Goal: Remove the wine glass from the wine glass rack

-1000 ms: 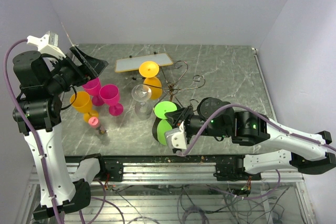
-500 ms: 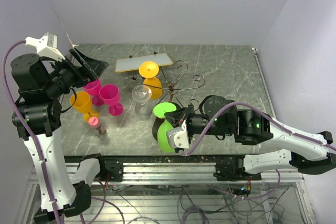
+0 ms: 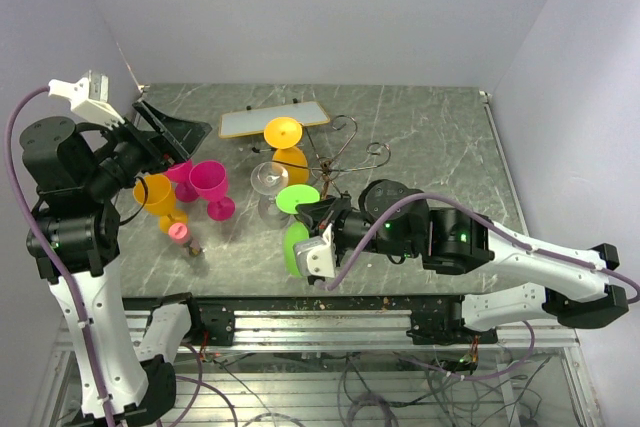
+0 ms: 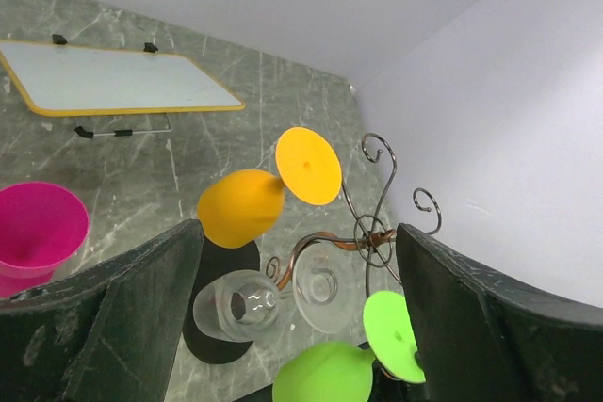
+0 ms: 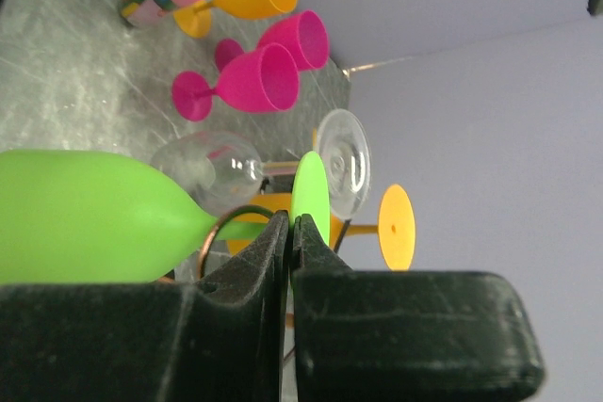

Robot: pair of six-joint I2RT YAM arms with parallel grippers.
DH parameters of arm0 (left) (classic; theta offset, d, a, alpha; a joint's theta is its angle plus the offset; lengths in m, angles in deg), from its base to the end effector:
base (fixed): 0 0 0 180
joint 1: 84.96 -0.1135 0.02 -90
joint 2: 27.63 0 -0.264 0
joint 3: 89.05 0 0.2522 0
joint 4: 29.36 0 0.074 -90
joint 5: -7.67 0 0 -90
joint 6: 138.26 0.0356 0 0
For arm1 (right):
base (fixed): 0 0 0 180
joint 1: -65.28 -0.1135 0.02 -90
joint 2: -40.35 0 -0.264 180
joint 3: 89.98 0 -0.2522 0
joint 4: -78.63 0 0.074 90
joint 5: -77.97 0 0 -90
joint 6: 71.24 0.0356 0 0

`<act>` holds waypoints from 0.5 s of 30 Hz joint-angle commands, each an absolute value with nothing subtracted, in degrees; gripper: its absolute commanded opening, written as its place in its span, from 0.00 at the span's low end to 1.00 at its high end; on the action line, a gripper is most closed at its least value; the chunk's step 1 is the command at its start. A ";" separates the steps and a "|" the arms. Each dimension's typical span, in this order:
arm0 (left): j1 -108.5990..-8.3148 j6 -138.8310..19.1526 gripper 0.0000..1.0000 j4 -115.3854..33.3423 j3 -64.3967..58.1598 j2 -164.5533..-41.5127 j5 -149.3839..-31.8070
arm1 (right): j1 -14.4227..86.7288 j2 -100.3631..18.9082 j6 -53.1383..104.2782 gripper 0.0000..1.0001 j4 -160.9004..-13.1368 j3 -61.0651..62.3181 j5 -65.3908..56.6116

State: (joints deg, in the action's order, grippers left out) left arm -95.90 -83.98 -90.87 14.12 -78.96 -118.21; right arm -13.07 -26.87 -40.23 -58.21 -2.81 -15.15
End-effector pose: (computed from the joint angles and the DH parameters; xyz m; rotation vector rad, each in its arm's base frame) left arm 0.1142 0.0008 0.5006 -0.2498 1.7673 -0.8563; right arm 0.0523 0.2441 0.4329 -1.7378 0.7189 0.1811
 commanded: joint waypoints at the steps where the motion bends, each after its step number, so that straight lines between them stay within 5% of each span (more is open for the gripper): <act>1: -96.32 -85.27 0.94 -88.88 14.55 -78.50 -121.57 | -13.12 -25.31 -39.31 0.00 -62.60 -3.10 -21.56; 15: -96.31 -88.46 0.95 -83.17 12.24 -78.94 -128.35 | -13.08 -20.89 -34.16 0.00 -51.96 -3.55 -27.81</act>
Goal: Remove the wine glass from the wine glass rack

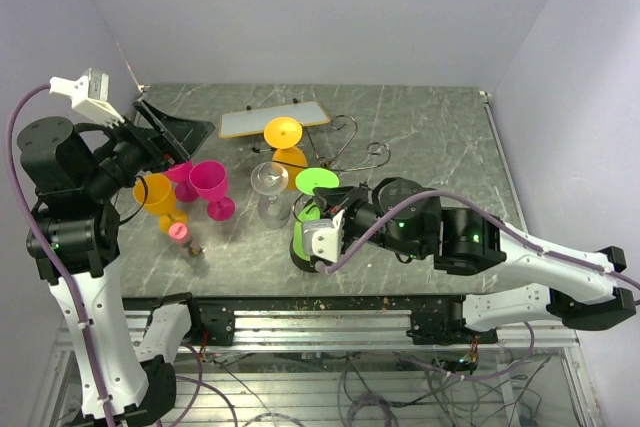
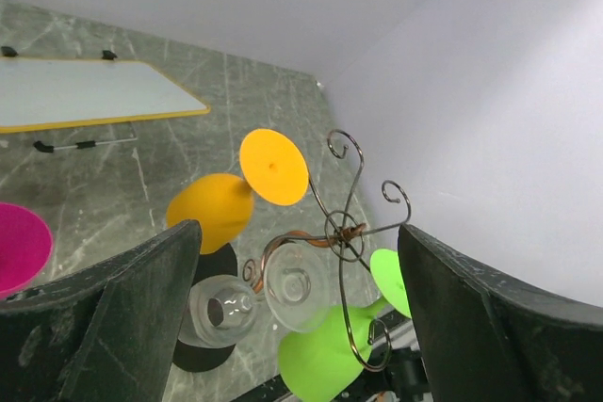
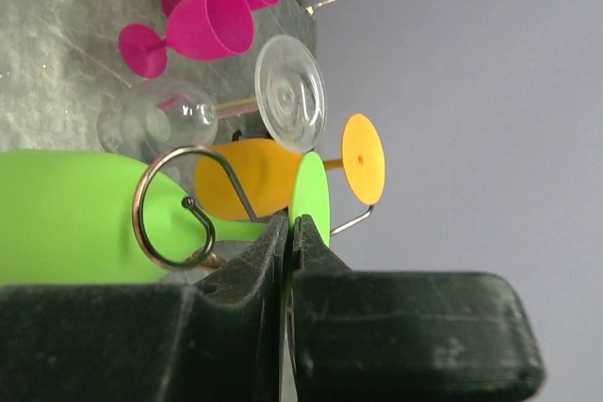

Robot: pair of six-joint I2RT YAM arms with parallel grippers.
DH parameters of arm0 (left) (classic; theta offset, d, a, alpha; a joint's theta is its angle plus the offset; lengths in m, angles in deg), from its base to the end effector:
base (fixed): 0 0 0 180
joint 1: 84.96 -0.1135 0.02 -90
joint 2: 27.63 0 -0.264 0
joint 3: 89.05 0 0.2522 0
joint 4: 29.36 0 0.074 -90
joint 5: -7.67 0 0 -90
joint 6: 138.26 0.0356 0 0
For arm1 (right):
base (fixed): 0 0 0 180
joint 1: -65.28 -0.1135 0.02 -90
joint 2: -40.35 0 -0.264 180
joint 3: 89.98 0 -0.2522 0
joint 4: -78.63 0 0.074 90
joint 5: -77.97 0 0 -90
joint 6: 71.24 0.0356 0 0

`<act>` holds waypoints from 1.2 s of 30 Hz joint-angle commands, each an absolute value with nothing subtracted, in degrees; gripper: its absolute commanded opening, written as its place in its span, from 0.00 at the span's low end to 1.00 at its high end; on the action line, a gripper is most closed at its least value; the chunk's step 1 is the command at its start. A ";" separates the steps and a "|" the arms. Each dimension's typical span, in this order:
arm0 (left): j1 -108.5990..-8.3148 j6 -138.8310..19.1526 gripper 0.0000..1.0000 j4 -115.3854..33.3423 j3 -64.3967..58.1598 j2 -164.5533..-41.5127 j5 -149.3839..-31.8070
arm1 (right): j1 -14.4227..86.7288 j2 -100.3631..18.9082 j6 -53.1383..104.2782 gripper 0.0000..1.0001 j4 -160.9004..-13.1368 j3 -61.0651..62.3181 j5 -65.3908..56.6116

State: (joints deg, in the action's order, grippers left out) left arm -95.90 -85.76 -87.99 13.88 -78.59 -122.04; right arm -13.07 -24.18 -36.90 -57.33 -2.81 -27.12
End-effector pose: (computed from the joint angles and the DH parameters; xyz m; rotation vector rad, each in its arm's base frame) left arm 0.1121 -0.0015 0.5054 -0.1948 1.7357 -0.9244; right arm 0.0561 0.2262 0.4420 -1.6101 0.8823 0.0348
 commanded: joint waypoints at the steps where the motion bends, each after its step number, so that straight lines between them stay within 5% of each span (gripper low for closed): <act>1: -96.30 -88.42 0.95 -83.13 12.14 -79.52 -129.59 | -13.07 -19.93 -33.53 0.00 -50.89 -3.36 -26.84; 6: -96.30 -87.47 0.94 -82.64 13.72 -80.48 -129.55 | -13.06 -19.18 -23.22 0.00 -44.10 -9.48 -18.18; 12: -96.08 -89.18 0.94 -78.84 12.71 -80.43 -131.53 | -13.07 -19.86 5.86 0.00 -46.37 -17.08 -22.03; 21: -93.92 -93.79 0.98 -71.39 13.98 -79.14 -136.35 | -13.11 -26.59 47.53 0.00 -47.58 -30.76 -56.92; 25: -92.71 -99.73 1.00 -62.08 11.43 -76.95 -139.82 | -13.10 -23.55 49.08 0.00 -62.49 -21.22 -64.25; 31: -91.70 -102.77 1.00 -58.38 9.17 -74.11 -141.09 | -13.07 -26.52 46.28 0.00 -67.26 -22.83 -66.23; 36: -91.03 -103.63 0.88 -58.90 7.98 -74.13 -140.95 | -13.11 -26.29 44.36 0.00 -73.51 -21.08 -60.82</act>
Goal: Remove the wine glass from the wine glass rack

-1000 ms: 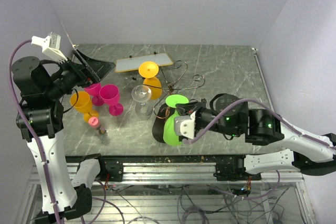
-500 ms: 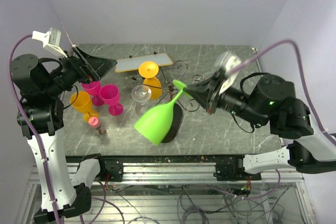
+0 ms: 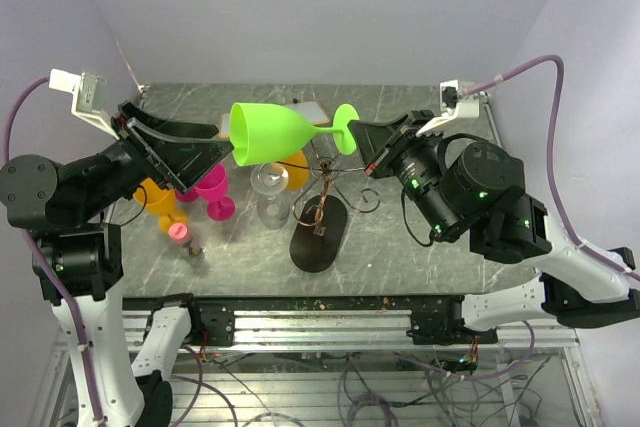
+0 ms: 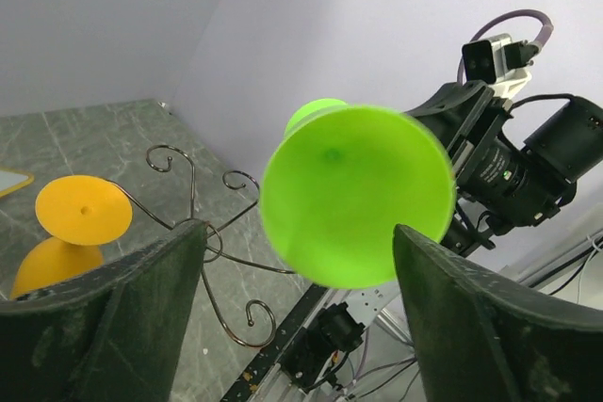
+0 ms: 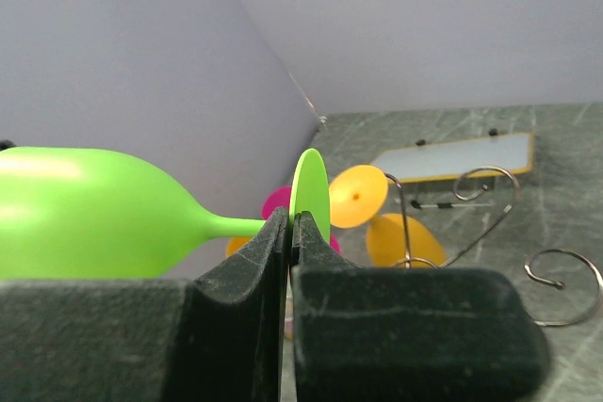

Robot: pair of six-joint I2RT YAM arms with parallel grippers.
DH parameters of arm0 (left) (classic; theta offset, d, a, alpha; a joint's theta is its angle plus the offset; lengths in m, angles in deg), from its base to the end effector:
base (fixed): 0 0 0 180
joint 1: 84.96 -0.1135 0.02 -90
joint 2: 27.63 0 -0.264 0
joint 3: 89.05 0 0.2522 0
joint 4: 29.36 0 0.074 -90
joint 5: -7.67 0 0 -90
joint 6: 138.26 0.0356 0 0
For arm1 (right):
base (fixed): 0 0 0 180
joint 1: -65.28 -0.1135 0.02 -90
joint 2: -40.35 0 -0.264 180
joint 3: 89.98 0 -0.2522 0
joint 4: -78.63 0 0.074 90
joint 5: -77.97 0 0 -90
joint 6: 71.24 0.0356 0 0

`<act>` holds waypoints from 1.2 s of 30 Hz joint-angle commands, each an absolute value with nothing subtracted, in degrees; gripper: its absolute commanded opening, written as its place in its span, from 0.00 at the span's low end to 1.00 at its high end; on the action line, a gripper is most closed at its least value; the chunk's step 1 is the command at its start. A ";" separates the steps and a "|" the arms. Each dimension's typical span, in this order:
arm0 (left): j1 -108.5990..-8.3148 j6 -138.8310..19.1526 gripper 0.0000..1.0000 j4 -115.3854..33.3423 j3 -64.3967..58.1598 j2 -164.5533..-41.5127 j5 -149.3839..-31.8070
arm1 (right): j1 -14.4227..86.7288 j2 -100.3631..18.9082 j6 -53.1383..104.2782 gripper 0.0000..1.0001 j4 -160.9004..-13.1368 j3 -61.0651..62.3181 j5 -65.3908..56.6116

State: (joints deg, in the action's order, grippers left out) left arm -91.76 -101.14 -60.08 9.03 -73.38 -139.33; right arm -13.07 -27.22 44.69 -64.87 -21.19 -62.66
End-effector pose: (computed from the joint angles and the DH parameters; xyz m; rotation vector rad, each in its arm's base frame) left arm 0.0797 -0.0206 0.5366 0.2273 1.4703 -1.2502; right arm 0.0669 0.1880 0.5436 0.0535 1.5474 0.8247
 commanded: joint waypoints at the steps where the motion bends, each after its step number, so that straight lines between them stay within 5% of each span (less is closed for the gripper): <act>1: -90.82 -103.55 0.84 -59.40 8.09 -74.46 -141.00 | -13.08 -26.16 44.26 0.00 -74.34 -20.59 -59.11; 9: -90.60 -101.96 0.44 -63.84 9.54 -74.48 -139.59 | -13.09 -26.54 35.80 0.00 -85.58 -16.11 -46.83; 12: -90.66 -98.62 0.22 -70.73 12.10 -73.76 -136.93 | -13.11 -27.92 29.77 0.00 -88.00 -16.29 -45.35; 14: -90.63 -95.39 0.08 -78.62 14.62 -73.36 -132.41 | -13.12 -28.32 25.03 0.22 -89.68 -15.87 -44.99; 17: -90.58 -89.32 0.07 -94.70 19.45 -72.43 -121.71 | -13.09 -27.94 15.30 0.44 -91.52 -13.23 -44.08; 20: -90.58 -86.44 0.07 -108.95 23.17 -70.20 -107.17 | -13.09 -26.73 5.88 0.56 -92.41 -9.99 -40.89; 25: -90.53 -88.01 0.07 -122.12 22.93 -66.15 -88.07 | -13.04 -24.12 -5.70 0.65 -94.02 -5.19 -38.67; 36: -90.49 -85.33 0.07 -129.08 10.76 -66.83 -86.14 | -13.09 -23.98 -16.86 0.76 -78.83 -6.33 -21.94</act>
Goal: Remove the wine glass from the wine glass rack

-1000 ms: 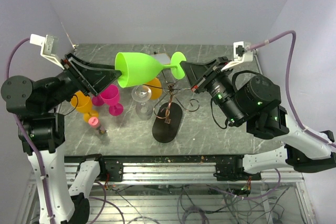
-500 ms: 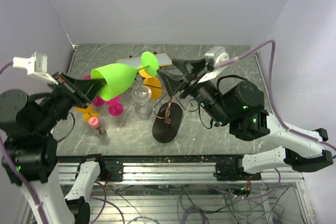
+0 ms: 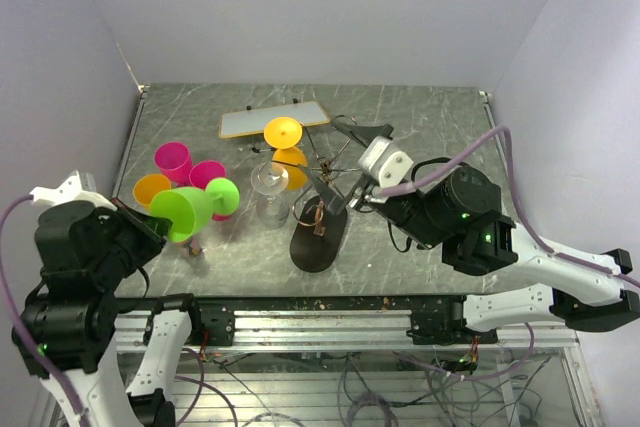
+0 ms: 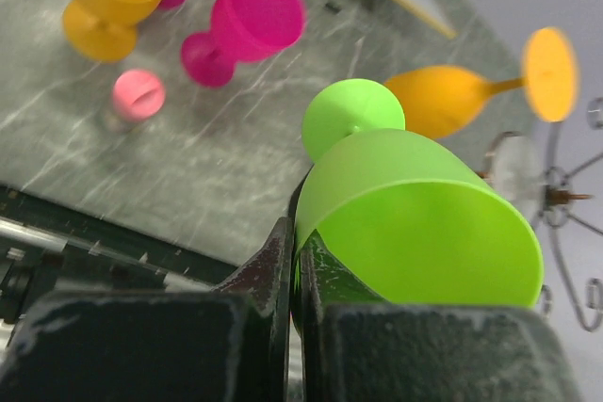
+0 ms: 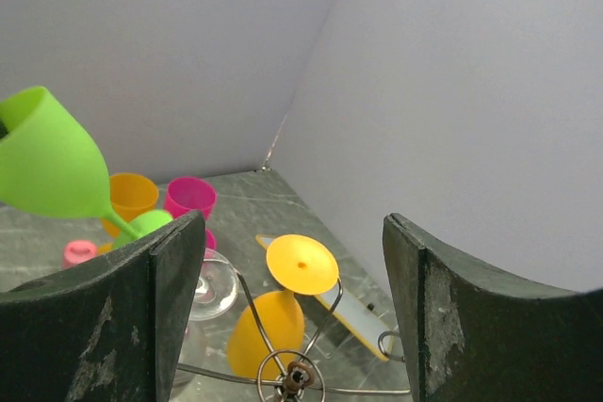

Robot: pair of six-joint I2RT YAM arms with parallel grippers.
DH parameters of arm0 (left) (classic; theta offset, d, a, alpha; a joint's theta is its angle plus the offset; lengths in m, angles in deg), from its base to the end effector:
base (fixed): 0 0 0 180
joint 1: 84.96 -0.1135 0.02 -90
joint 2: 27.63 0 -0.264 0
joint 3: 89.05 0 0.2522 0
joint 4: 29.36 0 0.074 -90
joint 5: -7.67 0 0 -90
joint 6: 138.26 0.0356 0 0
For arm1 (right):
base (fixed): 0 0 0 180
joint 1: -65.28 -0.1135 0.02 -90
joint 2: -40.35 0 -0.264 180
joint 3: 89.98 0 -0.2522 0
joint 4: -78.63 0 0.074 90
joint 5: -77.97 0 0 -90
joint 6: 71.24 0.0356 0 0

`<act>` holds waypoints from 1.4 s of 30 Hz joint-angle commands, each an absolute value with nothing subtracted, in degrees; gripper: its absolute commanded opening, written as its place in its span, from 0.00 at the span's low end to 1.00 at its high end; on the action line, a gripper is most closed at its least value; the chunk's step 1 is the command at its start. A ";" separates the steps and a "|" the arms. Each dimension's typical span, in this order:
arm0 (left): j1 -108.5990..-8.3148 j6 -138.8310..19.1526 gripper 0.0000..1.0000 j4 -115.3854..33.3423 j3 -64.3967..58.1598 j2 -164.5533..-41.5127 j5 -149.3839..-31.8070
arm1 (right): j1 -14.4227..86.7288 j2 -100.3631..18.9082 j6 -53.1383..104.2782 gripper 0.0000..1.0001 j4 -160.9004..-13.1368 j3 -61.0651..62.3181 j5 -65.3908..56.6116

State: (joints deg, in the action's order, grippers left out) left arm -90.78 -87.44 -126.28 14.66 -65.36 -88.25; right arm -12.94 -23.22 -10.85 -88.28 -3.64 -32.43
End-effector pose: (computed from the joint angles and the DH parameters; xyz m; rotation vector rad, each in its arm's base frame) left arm 0.0080 -0.0029 0.4492 -0.7611 2.0013 -0.4540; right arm 0.0578 0.2161 0.5077 -0.8461 0.9995 0.4991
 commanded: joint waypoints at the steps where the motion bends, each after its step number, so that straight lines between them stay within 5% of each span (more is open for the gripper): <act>1: -90.50 -84.70 0.07 -128.96 9.24 -67.55 -86.01 | -13.07 -24.63 -17.15 0.76 -76.53 -7.10 -20.18; 13: -90.56 -77.55 0.07 -117.79 -6.62 -79.30 -84.15 | -13.21 -29.56 -20.02 0.79 -66.02 -8.96 -14.24; 30: -89.73 -78.47 0.07 -105.88 -16.46 -87.08 -78.04 | -13.15 -34.11 -18.59 0.73 -66.13 -7.31 -22.52; 36: -89.75 -78.04 0.25 -105.08 -18.11 -87.63 -77.54 | -13.20 -34.42 -24.03 0.73 -68.55 -5.11 -20.80; 42: -89.73 -77.90 0.43 -104.88 -18.51 -85.77 -77.94 | -13.00 -37.00 -28.11 0.59 -69.16 -6.03 -20.37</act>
State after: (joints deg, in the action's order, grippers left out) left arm -90.04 -77.86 -106.50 -18.38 -87.50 -78.94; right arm -12.96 -35.28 -24.49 -66.99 -5.25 -20.35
